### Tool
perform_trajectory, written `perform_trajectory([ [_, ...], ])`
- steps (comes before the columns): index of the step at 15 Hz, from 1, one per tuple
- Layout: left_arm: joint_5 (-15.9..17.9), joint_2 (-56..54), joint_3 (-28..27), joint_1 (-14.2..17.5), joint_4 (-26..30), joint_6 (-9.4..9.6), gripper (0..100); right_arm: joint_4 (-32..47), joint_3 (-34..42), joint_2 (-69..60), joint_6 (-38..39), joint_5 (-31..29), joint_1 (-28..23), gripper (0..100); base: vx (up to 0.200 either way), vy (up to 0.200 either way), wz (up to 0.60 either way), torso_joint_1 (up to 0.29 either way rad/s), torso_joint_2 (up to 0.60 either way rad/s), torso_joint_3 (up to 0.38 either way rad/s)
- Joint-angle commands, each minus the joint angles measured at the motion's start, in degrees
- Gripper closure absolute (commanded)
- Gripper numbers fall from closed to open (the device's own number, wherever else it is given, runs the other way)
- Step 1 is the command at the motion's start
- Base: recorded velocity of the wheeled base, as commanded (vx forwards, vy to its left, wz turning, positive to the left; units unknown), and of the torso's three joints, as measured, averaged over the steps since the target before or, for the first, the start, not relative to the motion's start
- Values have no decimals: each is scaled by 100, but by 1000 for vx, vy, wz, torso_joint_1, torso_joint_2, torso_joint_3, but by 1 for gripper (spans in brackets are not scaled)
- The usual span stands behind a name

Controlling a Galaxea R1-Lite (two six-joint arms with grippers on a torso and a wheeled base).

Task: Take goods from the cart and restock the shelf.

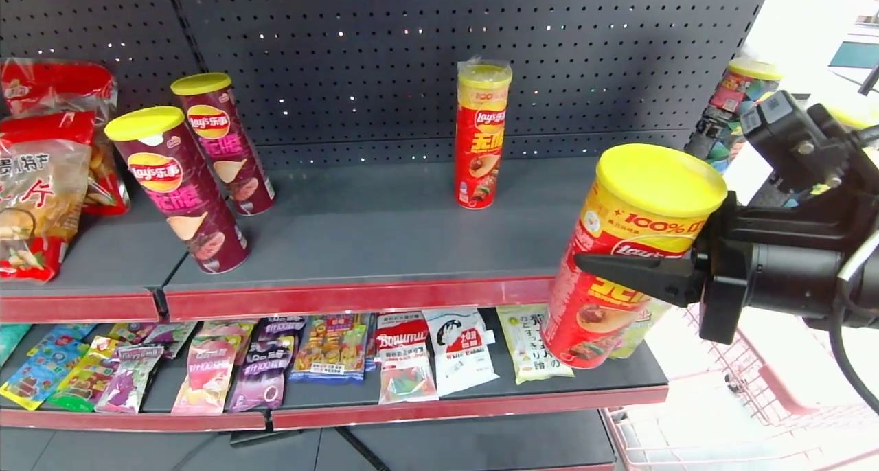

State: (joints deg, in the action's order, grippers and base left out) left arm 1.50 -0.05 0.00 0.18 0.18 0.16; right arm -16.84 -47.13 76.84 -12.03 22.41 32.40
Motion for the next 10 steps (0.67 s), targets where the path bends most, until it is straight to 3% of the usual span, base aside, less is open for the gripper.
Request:
perform_trajectory([
  [1,-1,5,0,-1,-1,2,0,-4,11,-55,-1,9,12,100,200,0,0,7,2,2],
  [8,-1,5,0,-1,-1,-7,0,-4,37,-99,-1,9,12,100,200,0,0,2,1,3],
  [10,-1,5,0,-1,-1,-7,0,-4,55,-108,-1,9,12,100,0,0,0,0,0,0],
])
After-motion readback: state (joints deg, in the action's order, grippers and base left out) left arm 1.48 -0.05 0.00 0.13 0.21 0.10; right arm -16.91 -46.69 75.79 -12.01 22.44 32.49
